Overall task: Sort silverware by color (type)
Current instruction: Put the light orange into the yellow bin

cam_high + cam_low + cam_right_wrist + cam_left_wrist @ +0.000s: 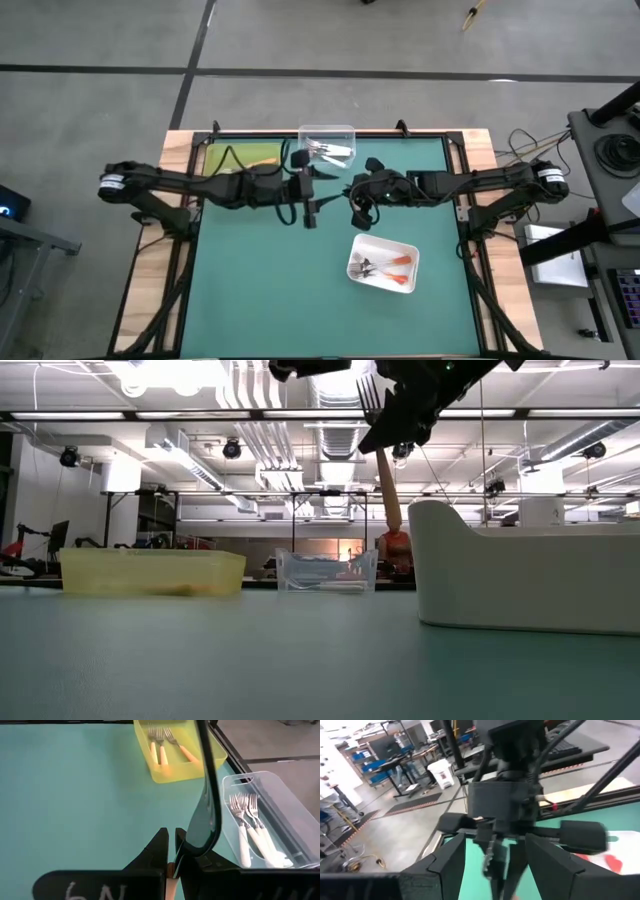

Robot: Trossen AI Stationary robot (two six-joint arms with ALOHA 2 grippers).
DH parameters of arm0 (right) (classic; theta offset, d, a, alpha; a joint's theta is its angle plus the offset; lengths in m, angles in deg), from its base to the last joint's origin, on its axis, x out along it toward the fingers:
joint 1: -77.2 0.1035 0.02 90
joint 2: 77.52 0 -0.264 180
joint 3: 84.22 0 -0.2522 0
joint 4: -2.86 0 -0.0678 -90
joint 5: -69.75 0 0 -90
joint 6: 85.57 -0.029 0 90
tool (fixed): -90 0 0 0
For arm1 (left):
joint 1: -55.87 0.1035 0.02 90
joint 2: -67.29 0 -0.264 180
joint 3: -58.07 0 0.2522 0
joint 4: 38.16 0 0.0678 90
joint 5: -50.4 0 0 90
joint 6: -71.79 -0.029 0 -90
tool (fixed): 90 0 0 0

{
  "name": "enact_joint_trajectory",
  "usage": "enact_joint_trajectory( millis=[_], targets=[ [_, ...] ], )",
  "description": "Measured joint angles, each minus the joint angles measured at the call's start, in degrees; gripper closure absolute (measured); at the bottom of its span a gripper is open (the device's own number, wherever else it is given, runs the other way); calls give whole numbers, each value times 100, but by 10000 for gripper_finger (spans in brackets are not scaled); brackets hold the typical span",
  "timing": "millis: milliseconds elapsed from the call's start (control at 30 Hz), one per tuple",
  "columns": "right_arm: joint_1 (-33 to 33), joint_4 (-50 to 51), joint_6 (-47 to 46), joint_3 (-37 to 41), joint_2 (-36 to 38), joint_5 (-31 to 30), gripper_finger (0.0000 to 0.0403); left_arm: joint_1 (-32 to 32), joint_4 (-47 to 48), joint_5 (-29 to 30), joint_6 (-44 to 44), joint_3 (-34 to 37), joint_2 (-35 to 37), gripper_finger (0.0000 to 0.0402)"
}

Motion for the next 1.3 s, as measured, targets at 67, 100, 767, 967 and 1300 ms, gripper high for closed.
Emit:
enact_joint_trajectory(
  millis=[67,100,767,967,1300],
  targets=[
    [0,-2,15,0,-4,0,391,109,-84,-208,-8,0,-85,215],
    [0,3,15,0,-5,0,391,163,-95,-374,-8,0,-117,215],
    [0,-37,59,0,-2,53,390,506,-773,-1037,-28,0,-788,243],
    [0,-33,59,0,0,58,390,520,-934,-1010,-26,0,-877,325],
    [-2,-73,-47,0,2,37,389,496,-963,-474,513,0,-872,400]
  ],
)
